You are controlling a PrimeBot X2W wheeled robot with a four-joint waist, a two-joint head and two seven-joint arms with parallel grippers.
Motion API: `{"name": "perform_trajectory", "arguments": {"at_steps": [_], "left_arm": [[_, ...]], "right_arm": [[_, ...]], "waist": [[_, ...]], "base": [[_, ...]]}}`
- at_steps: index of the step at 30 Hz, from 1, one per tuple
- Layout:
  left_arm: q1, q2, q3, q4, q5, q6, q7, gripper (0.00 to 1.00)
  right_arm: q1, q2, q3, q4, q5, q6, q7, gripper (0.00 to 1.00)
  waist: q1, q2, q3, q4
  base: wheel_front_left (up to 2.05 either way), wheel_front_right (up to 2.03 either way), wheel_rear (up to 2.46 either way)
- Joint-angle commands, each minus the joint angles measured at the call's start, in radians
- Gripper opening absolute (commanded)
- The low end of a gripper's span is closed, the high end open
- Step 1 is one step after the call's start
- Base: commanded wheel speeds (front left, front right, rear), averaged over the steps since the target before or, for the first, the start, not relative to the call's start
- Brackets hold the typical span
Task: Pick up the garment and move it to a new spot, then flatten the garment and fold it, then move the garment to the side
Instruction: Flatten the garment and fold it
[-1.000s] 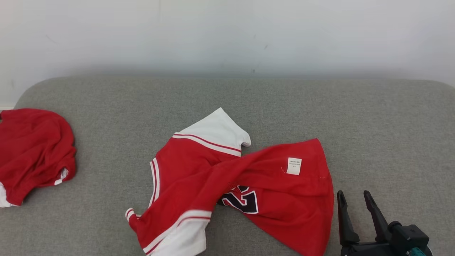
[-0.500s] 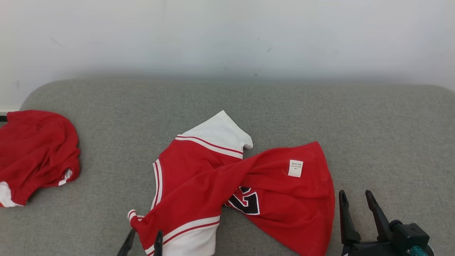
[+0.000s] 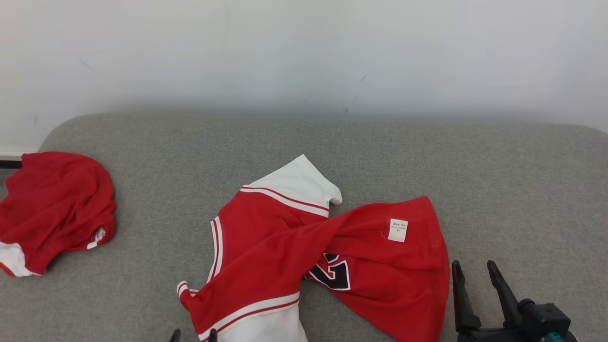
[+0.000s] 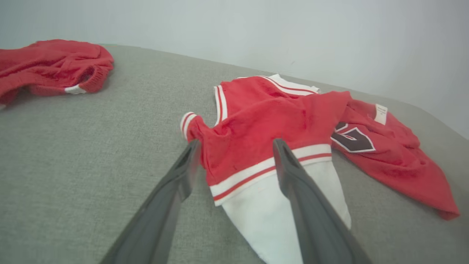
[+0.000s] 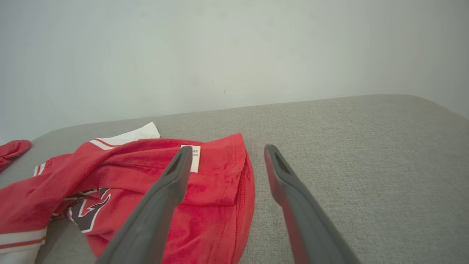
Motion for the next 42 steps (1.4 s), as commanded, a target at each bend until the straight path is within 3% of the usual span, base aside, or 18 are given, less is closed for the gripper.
{"name": "perform_trajectory", "arguments": {"at_steps": [1,16,38,39,40,41,42], "left_arm": [[0.014,-0.003,-0.005,0.012,-0.006,-0.002,-0.003,1.0],[-0.056,0.0,-0.233,0.24,-0.174,-0.007,0.024,1.0],[-0.182,-0.011,-0.349,0.391,-0.31,-0.006,0.032,1.0],[-0.189,-0.011,-0.356,0.4,-0.316,-0.006,0.034,1.0],[-0.197,-0.011,-0.362,0.407,-0.318,-0.006,0.034,0.93],[-0.203,-0.012,-0.365,0.414,-0.327,-0.006,0.033,0.26],[-0.209,-0.013,-0.375,0.423,-0.326,-0.006,0.033,0.0]], "right_arm": [[-0.005,-0.001,-0.004,0.006,-0.005,-0.002,-0.001,1.0],[-0.154,-0.001,-0.025,0.221,-0.041,-0.002,-0.001,1.0],[-0.368,-0.019,-0.02,0.523,-0.042,-0.002,-0.001,0.99],[-0.378,-0.021,-0.018,0.52,-0.042,-0.002,-0.001,0.37],[-0.381,-0.021,-0.023,0.523,-0.037,-0.002,-0.001,0.0],[-0.38,-0.02,-0.026,0.534,-0.031,-0.002,-0.001,0.0],[-0.381,-0.019,-0.024,0.534,-0.032,-0.002,-0.001,0.0]], "waist": [[0.0,0.0,-0.001,0.002],[0.0,0.0,0.039,0.038],[0.0,0.0,0.107,0.055],[0.0,0.0,0.107,0.057],[0.0,0.0,0.106,0.058],[0.0,0.0,0.104,0.058],[0.0,0.0,0.103,0.058]], "base": [[0.0,0.0,0.0],[0.0,0.0,0.0],[0.0,0.0,0.0],[0.0,0.0,0.0],[0.0,0.0,0.0],[0.0,0.0,0.0],[0.0,0.0,0.0]]}}
